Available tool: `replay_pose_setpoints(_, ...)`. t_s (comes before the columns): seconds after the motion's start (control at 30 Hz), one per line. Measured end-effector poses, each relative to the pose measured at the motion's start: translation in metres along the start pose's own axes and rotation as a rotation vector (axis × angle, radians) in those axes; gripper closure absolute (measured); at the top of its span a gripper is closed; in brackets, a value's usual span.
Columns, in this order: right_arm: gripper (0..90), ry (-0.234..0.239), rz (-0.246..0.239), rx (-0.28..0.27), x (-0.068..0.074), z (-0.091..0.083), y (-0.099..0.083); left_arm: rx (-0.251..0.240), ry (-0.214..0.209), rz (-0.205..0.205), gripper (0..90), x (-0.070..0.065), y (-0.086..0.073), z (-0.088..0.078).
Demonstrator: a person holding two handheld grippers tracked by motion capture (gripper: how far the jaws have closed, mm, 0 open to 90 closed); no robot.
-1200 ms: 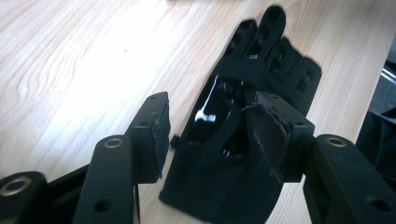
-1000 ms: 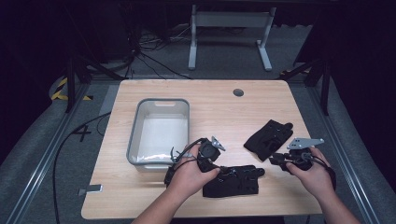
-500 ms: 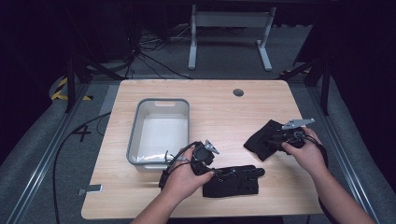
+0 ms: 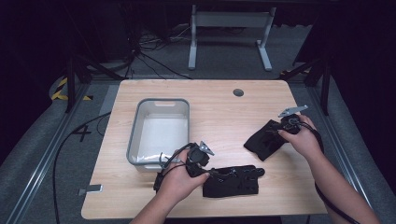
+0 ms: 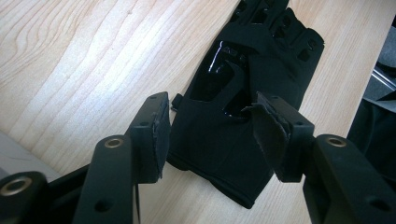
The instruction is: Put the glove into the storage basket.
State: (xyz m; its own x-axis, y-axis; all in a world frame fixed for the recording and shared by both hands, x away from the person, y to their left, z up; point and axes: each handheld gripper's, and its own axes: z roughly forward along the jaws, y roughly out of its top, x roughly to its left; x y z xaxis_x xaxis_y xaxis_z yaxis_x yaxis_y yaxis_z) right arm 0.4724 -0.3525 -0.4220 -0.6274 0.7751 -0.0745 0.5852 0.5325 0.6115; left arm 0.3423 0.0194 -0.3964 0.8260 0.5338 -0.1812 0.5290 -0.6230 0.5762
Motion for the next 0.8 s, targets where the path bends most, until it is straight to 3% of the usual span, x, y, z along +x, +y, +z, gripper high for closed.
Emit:
replay_pose_setpoints(0.1,52.3,-0.016,-0.009,0.016,-0.002,0.004,0.002,0.000,-0.003,-0.001,47.0,-0.001,0.000,0.000)
replay_pose_setpoints(0.23,53.0,0.003,-0.009,0.072,-0.006,0.014,0.003,0.010,-0.005,0.000,46.8,0.000,-0.002,0.002)
replay_pose_setpoints(0.4,69.0,0.041,0.035,0.101,-0.005,0.017,0.003,0.010,-0.005,-0.004,46.5,0.001,-0.002,0.002)
replay_pose_setpoints(0.43,81.0,0.055,0.052,0.105,-0.005,0.016,0.003,0.009,-0.006,-0.004,46.4,0.002,-0.003,0.003)
replay_pose_setpoints(0.53,84.7,0.049,0.066,0.108,-0.003,0.016,0.004,0.008,-0.010,-0.005,46.3,0.001,-0.003,0.003)
replay_pose_setpoints(0.63,85.1,0.031,0.063,0.102,0.000,0.013,0.004,0.002,-0.012,-0.005,46.3,0.001,-0.002,0.001)
replay_pose_setpoints(0.8,85.2,0.037,0.097,0.014,0.004,-0.008,0.007,-0.001,-0.010,-0.006,46.3,0.002,-0.001,0.001)
